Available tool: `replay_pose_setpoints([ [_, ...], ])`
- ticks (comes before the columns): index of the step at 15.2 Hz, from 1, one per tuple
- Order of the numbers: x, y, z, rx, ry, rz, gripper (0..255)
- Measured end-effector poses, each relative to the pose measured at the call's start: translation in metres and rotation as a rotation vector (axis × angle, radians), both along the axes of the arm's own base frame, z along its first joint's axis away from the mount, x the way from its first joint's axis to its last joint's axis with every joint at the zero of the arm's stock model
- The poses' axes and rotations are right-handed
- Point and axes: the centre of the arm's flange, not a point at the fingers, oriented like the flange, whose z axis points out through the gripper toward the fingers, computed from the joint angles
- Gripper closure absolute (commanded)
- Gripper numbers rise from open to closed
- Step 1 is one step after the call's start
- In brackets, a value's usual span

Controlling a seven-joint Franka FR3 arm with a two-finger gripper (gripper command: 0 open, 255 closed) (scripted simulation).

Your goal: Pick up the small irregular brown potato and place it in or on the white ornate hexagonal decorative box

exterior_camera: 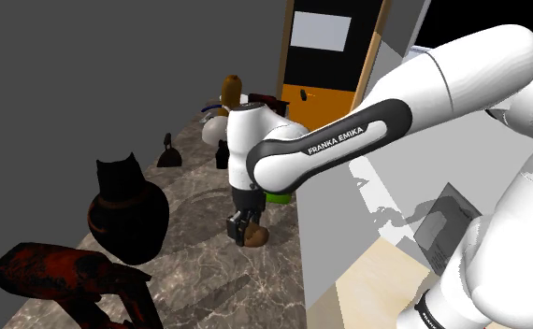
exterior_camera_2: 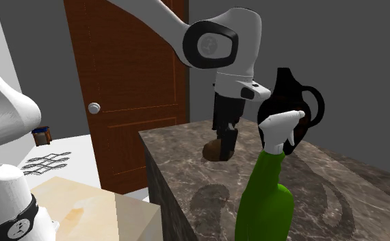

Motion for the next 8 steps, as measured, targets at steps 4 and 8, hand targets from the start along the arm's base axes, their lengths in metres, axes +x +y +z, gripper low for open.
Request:
replay_pose_setpoints([
  [4,-0.001,0.000,0.021,0.000,0.000,0.000,255],
  [8,-0.001,0.002,0.042,0.000,0.000,0.000,255],
])
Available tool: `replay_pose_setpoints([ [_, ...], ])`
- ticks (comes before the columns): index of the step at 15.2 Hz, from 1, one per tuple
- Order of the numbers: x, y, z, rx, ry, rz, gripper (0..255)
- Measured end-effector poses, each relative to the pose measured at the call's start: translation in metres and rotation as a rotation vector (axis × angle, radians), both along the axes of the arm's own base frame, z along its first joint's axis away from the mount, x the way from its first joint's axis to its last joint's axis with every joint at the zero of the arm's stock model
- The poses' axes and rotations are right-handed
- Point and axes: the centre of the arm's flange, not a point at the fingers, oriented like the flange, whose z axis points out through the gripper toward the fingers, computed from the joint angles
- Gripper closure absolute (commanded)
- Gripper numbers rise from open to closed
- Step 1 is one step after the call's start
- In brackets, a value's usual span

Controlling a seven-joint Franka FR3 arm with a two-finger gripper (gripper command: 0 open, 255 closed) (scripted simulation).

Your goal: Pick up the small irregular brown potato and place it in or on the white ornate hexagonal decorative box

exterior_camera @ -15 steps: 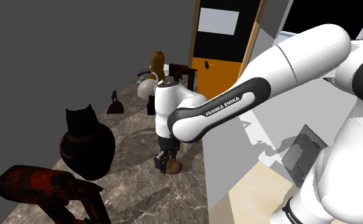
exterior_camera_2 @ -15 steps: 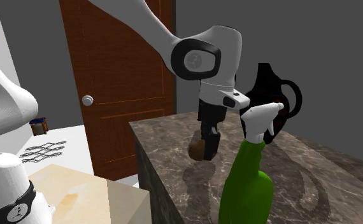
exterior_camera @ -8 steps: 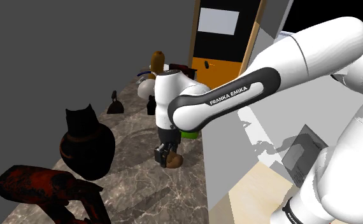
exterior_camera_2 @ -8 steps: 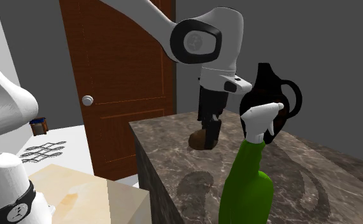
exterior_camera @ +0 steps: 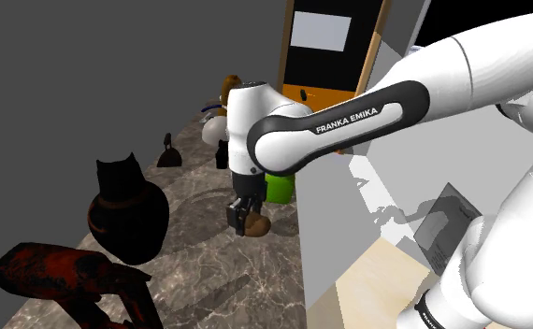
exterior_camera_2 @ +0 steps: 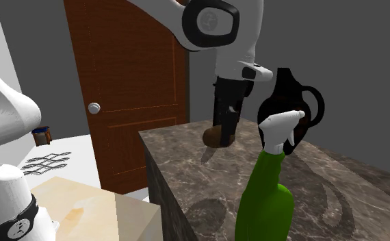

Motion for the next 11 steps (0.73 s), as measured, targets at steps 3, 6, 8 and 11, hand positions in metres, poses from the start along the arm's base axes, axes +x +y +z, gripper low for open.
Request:
replay_pose_setpoints([
  [3,0.001,-0.001,0.015,0.000,0.000,0.000,255],
  [6,0.001,0.000,0.030,0.000,0.000,0.000,255],
  [8,-0.001,0.000,0.042,0.000,0.000,0.000,255],
  [11,0.000,-0.001,0.058,0.000,0.000,0.000,255],
])
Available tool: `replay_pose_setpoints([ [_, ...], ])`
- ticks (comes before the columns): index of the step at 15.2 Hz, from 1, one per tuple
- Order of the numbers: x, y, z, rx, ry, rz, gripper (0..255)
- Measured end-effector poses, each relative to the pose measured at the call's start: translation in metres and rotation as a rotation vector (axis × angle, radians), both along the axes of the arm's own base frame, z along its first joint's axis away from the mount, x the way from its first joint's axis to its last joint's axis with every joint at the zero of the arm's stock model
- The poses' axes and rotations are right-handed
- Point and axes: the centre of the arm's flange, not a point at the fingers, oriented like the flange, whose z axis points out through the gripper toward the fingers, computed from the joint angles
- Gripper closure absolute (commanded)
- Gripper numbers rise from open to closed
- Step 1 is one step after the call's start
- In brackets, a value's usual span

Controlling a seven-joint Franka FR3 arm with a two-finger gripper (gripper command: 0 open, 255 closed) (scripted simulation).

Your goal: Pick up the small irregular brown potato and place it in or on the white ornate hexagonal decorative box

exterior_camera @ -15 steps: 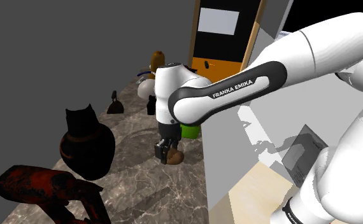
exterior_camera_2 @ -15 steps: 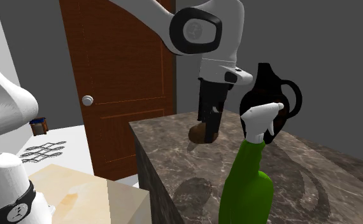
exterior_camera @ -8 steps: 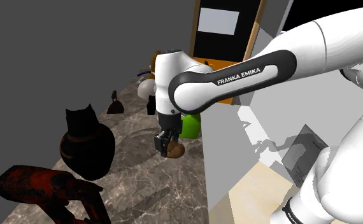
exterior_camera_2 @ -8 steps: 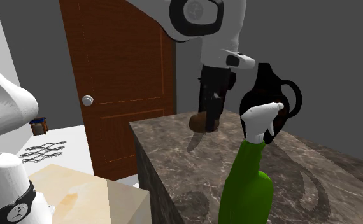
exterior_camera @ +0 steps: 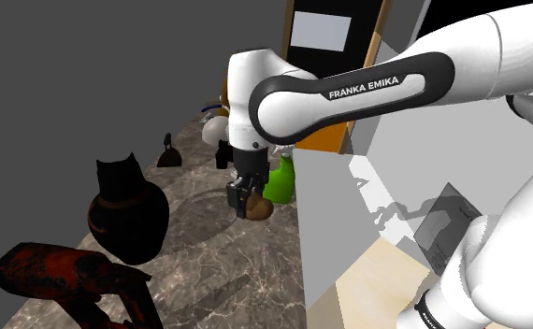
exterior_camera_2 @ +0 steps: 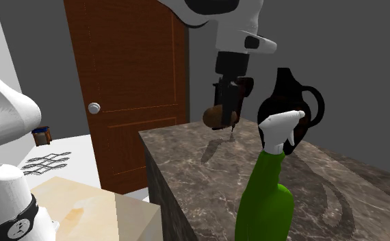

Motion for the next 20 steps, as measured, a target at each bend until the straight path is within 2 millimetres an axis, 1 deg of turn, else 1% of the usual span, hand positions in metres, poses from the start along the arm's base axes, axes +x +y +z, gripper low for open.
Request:
replay_pose_setpoints([
  [5,0.000,-0.001,0.024,0.000,0.000,0.000,255],
  [6,0.004,-0.005,0.027,0.000,0.000,0.000,255],
  [10,0.043,-0.032,0.031,0.000,0.000,-0.001,255],
  [12,0.059,-0.050,0.030,0.000,0.000,-0.001,255],
  [13,0.069,-0.060,0.033,0.000,0.000,-0.001,255],
  [14,0.079,-0.067,0.033,0.000,0.000,-0.001,255],
  [16,0.096,-0.088,0.030,0.000,0.000,-0.001,255],
  [20,0.137,-0.122,0.032,0.000,0.000,0.000,255],
])
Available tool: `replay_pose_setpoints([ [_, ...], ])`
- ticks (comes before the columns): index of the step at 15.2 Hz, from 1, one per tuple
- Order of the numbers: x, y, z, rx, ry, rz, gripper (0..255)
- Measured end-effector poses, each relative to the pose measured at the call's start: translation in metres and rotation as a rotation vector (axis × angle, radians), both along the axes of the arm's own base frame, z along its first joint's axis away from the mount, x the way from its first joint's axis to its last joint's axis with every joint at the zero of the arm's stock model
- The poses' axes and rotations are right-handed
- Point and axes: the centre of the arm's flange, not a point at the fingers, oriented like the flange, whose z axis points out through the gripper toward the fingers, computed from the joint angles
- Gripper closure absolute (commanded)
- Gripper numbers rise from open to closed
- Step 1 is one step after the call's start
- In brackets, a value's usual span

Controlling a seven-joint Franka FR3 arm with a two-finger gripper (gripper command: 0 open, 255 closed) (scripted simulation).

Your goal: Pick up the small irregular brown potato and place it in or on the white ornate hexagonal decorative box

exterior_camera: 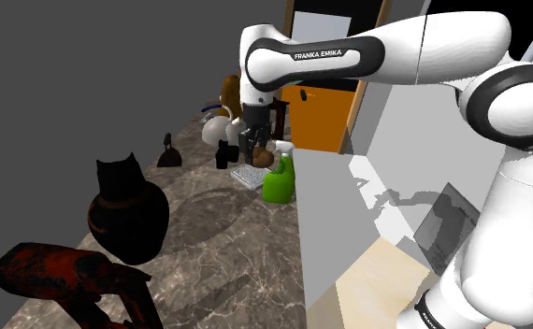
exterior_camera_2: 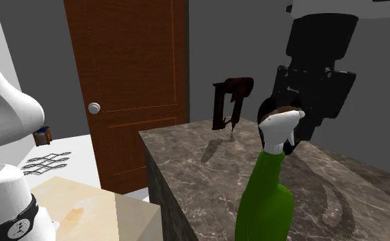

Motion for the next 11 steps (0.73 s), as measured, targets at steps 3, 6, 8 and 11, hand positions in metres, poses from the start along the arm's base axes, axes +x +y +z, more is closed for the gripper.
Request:
replay_pose_setpoints([
  [3,0.032,-0.027,-0.001,-0.001,0.001,0.000,255],
  [6,0.062,-0.054,0.000,0.000,0.000,0.000,255],
  [8,0.079,-0.070,0.000,0.000,0.000,0.000,255],
  [11,0.110,-0.098,0.000,0.000,0.000,0.001,255],
])
